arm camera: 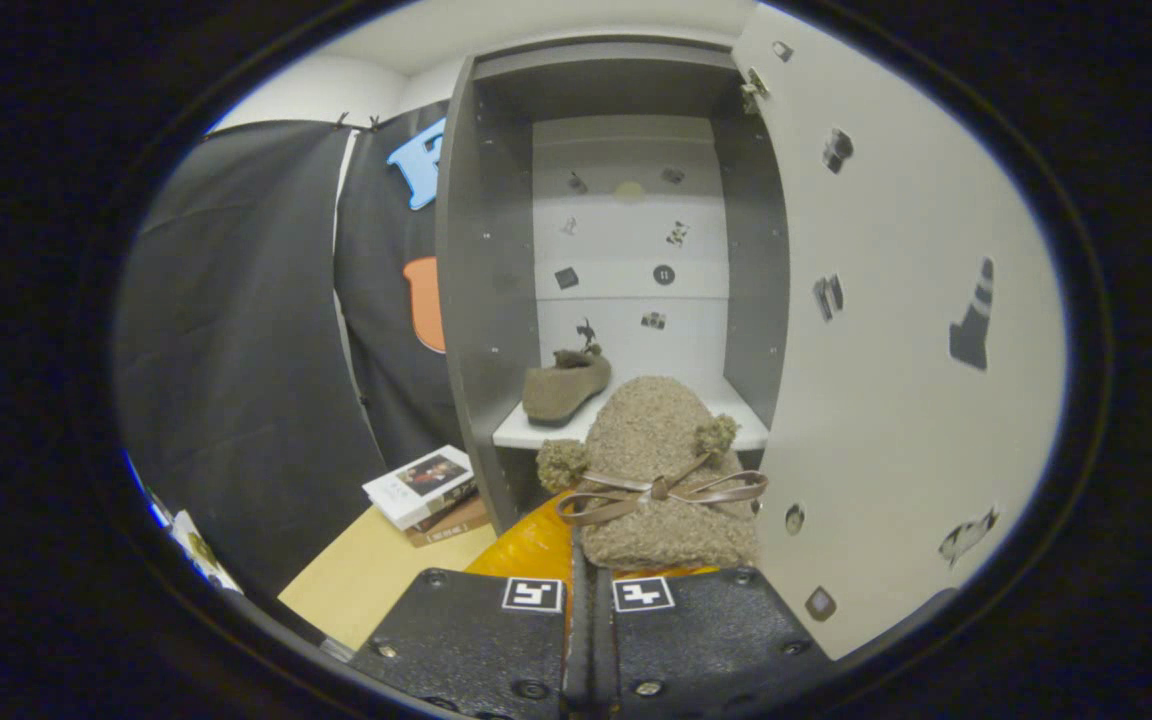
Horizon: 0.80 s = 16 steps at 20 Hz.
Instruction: Open the shoe cabinet door, grab the shoes and put them into the shoe cabinet, then close the shoe cabinet door.
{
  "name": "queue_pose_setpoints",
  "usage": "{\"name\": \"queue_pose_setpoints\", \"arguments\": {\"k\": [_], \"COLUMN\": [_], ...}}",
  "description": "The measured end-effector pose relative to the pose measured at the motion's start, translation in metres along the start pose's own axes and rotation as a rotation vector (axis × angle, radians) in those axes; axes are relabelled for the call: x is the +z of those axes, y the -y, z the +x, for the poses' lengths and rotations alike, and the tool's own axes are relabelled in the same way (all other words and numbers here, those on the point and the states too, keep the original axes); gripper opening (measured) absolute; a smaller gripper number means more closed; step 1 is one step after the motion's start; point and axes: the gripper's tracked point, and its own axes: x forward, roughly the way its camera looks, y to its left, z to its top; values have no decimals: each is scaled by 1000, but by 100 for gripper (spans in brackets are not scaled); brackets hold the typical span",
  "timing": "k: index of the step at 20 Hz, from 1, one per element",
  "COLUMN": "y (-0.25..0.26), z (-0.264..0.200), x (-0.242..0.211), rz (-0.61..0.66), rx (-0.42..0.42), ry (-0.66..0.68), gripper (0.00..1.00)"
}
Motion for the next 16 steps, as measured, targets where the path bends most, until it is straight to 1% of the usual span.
{"name": "queue_pose_setpoints", "arguments": {"k": [5, 8, 11, 16], "y": [2, 3, 7, 18], "z": [45, 81, 118, 191], "x": [59, 81, 95, 100], "rz": [-28, -53, -76, -66], "rx": [-15, -18, -27, -38], "ry": [67, 86, 94, 65], "gripper": [5, 5, 5, 5]}}
